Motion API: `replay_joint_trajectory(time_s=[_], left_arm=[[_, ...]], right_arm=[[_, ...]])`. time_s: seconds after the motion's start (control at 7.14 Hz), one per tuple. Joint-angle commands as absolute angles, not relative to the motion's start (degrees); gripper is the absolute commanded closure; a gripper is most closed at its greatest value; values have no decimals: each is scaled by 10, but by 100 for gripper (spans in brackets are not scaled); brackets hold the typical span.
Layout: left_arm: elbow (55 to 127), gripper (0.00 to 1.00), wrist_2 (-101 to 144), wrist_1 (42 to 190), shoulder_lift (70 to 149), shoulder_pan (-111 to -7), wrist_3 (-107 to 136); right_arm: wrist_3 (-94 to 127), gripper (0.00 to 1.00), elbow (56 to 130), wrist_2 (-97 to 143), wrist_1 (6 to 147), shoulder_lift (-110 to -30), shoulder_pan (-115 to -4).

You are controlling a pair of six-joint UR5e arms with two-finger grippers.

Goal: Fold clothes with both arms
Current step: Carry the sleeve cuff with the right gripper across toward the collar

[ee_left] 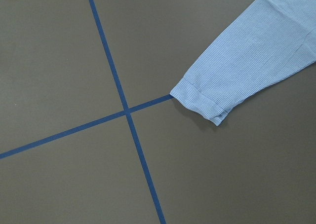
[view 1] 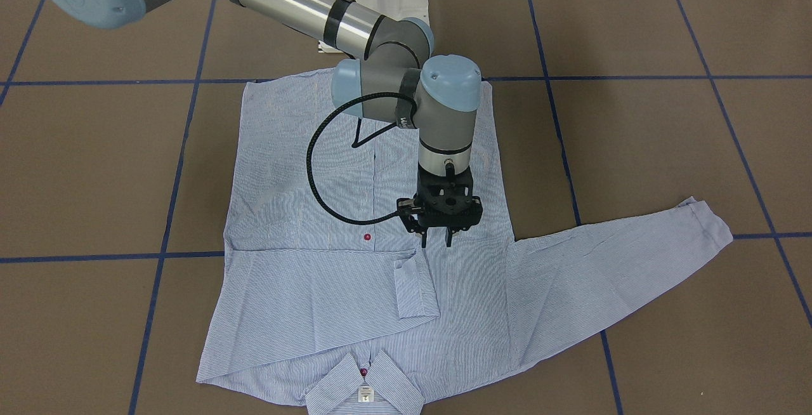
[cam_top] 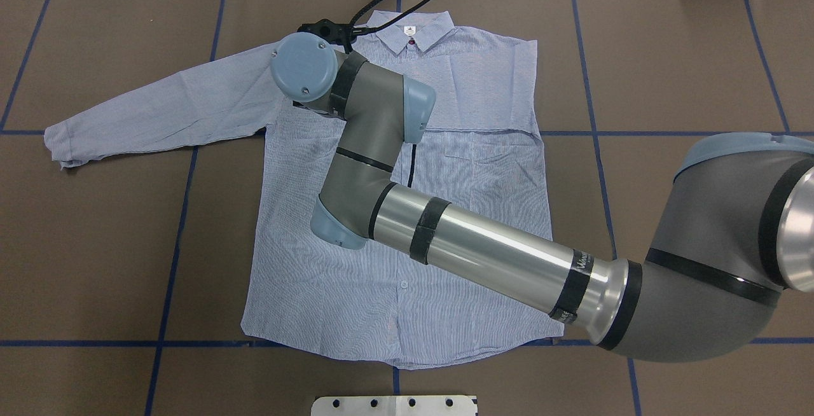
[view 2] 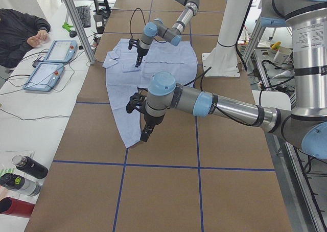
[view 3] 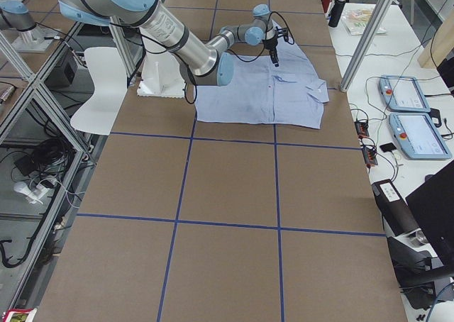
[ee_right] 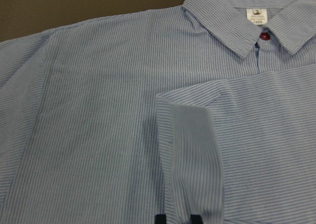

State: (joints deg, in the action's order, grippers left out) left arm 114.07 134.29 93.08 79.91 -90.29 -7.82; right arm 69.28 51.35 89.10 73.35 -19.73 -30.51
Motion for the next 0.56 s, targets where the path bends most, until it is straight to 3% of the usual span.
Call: replay_joint_trajectory(time_s=[0.0,0.42], left_arm=[[1141,0,1343,931,799,-903,-78],[1125,0,1343,959,821,-902,-78]], right_arm=[[685,0,500,899,733,-190,-311],[575,0,511,1040,731,-224,-407]])
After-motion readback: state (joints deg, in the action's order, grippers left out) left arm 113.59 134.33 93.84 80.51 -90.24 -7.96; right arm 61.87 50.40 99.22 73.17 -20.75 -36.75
